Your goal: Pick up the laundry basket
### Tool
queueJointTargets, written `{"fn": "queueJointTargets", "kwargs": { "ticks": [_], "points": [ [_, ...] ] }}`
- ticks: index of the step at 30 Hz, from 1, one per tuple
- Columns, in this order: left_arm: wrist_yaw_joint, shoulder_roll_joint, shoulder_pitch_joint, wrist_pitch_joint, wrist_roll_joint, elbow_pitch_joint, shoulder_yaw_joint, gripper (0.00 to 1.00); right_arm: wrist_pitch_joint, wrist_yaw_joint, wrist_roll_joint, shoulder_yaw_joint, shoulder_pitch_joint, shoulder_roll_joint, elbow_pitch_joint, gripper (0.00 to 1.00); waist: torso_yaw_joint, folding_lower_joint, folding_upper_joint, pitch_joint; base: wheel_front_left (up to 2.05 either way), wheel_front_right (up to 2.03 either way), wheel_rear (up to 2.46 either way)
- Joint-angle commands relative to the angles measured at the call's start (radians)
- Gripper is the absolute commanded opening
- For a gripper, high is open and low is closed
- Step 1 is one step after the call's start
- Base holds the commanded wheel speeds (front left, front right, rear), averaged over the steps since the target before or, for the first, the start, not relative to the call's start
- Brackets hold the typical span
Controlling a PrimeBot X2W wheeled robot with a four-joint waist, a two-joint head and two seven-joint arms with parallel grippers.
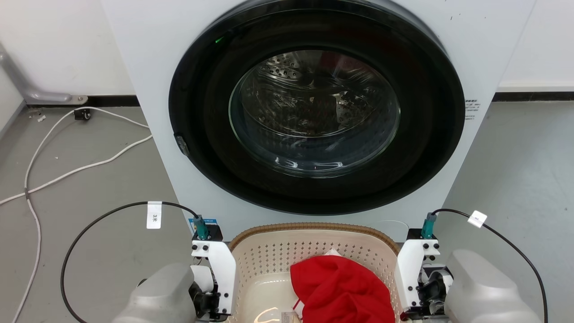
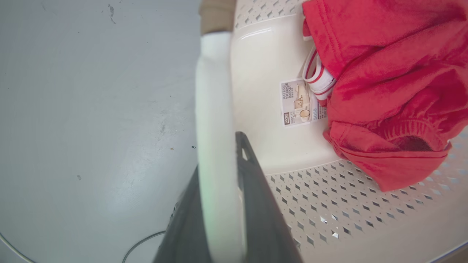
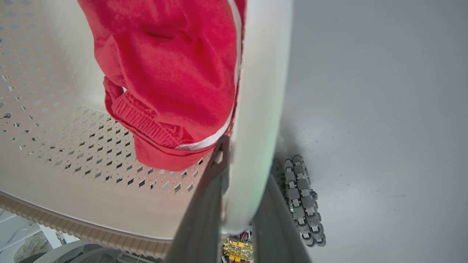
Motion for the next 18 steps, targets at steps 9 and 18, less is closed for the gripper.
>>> {"fn": "queueJointTargets", "kwargs": {
  "ticks": [9, 18],
  "points": [
    [-0.015, -0.031, 0.011, -0.005, -0.01, -0.028, -0.004, 0.0, -0.009, 0.005, 0.026, 0.016, -0.018, 0.025, -0.012, 0.0, -0.004, 0.0, -0.0001, 0.004, 0.0, 0.0, 0.0],
    [-0.015, -0.031, 0.01, -0.001, -0.011, -0.029, -0.007, 0.0, -0.016, 0.005, 0.038, 0.026, -0.021, 0.025, -0.01, 0.0, -0.005, 0.0, -0.0001, 0.006, 0.0, 0.0, 0.0]
  ]
}}
